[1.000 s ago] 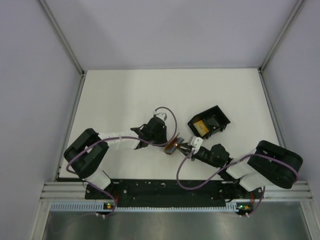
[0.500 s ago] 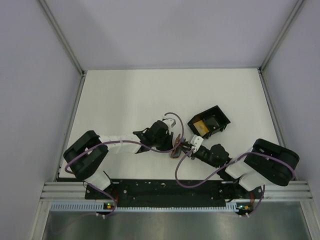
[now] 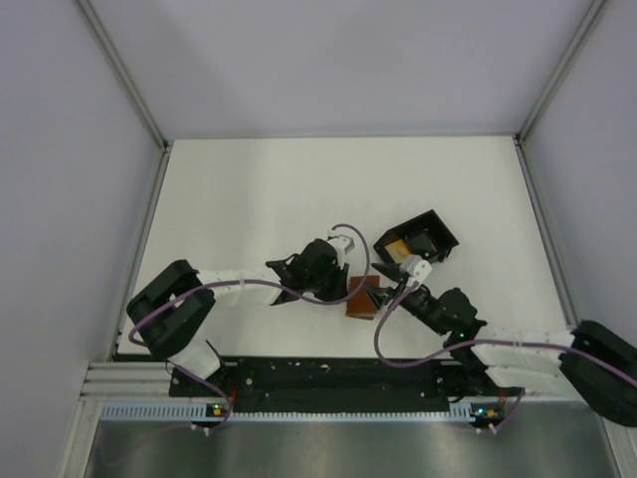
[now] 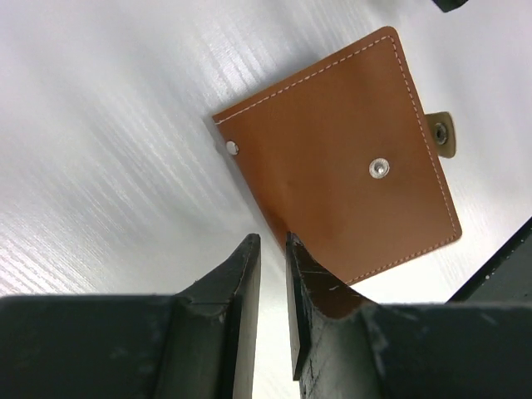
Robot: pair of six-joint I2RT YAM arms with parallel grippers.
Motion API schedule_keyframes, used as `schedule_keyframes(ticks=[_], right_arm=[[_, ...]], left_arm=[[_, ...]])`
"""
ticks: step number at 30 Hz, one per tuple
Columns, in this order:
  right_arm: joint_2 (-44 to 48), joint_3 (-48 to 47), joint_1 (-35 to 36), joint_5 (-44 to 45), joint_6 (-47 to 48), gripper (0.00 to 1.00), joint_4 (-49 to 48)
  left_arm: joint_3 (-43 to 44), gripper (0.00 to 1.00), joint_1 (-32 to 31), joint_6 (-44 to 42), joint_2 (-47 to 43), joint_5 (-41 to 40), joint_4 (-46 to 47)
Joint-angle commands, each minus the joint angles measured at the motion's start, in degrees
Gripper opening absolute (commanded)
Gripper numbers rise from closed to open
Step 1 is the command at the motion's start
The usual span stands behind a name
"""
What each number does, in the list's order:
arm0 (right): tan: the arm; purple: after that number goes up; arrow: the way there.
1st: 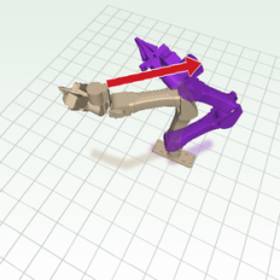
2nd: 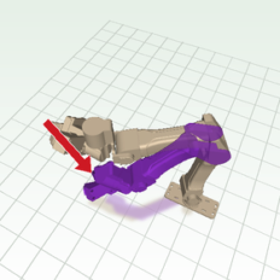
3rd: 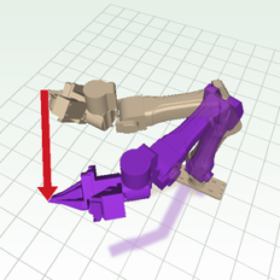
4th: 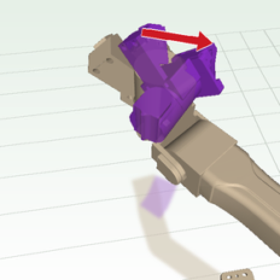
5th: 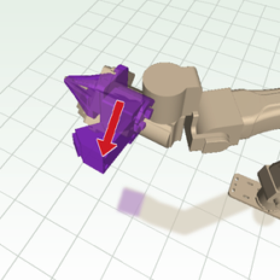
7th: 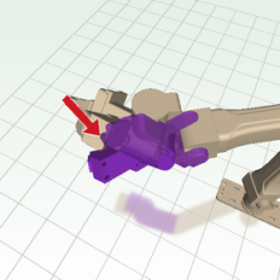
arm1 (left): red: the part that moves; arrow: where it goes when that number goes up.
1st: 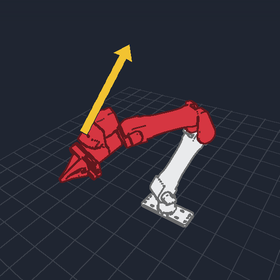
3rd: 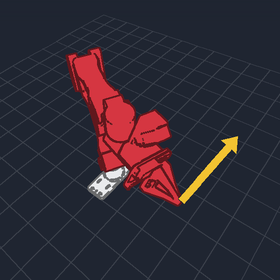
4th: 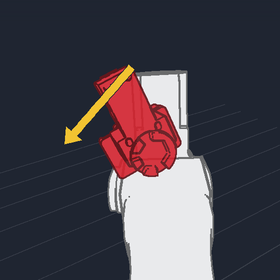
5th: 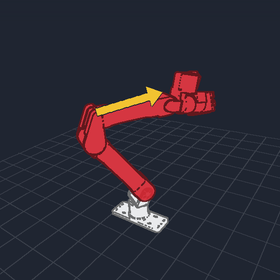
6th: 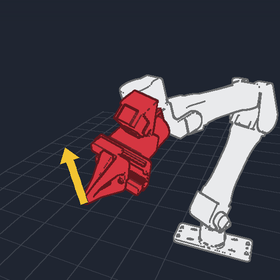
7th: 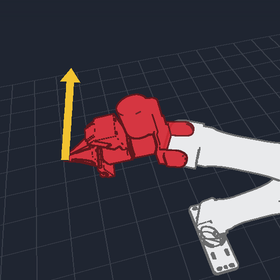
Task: Put the credit cards into the card holder
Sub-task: Close the card holder at the center of the board.
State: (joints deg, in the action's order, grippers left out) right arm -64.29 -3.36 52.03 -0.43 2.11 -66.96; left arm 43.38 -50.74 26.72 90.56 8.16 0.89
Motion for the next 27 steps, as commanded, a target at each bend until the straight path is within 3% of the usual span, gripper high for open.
schedule_keyframes(ticks=[1, 3, 5, 8, 11, 14, 18, 22, 27], right_arm=[[17.76, -2.24, 0.53, 14.0, -9.55, 0.55, 31.83], [26.1, -5.42, 0.44, 25.25, -15.26, 0.54, 49.21], [31.05, -8.06, -0.08, 30.21, -18.18, 0.5, 59.96], [32.83, -11.66, -2.72, 26.72, -22.91, 0.49, 70.26], [27.67, -15.17, -5.97, 19.52, -31.34, 0.44, 76.78], [18.8, -18.52, -7.2, 13.8, -36.37, 0.29, 79.43], [10.69, -19.59, -7.12, 7.3, -42.26, 0.2, 78.22], [10.32, -16.6, -7.12, 5.17, -46.49, 0.17, 73.47], [11.47, -16.68, -7.12, 7.02, -47.72, 0.16, 74.34]], left_arm=[[3.2, 0.23, -0.41, -1.41, -0.74, -0.16, 1.05], [4.08, 0.23, -0.67, -1.67, -1.09, -0.69, 0.61], [5.22, 0.24, -0.94, -2.11, -1.27, -0.26, 0.17], [6.54, 0.24, -1.55, -2.46, -2.32, -0.08, -0.45], [6.98, 0.25, -1.64, -3.07, -2.32, 2.72, 0.61], [6.81, 0.24, -1.64, -2.82, -0.05, 6.07, 1.57], [3.74, 0.21, -1.82, -0.97, 1.28, 6.08, 3.16], [1.37, 0.21, -1.82, 0.08, 2.51, 4.76, 5.26], [0.57, 0.2, -1.82, 0.79, 4.0, 3.88, 6.4]])
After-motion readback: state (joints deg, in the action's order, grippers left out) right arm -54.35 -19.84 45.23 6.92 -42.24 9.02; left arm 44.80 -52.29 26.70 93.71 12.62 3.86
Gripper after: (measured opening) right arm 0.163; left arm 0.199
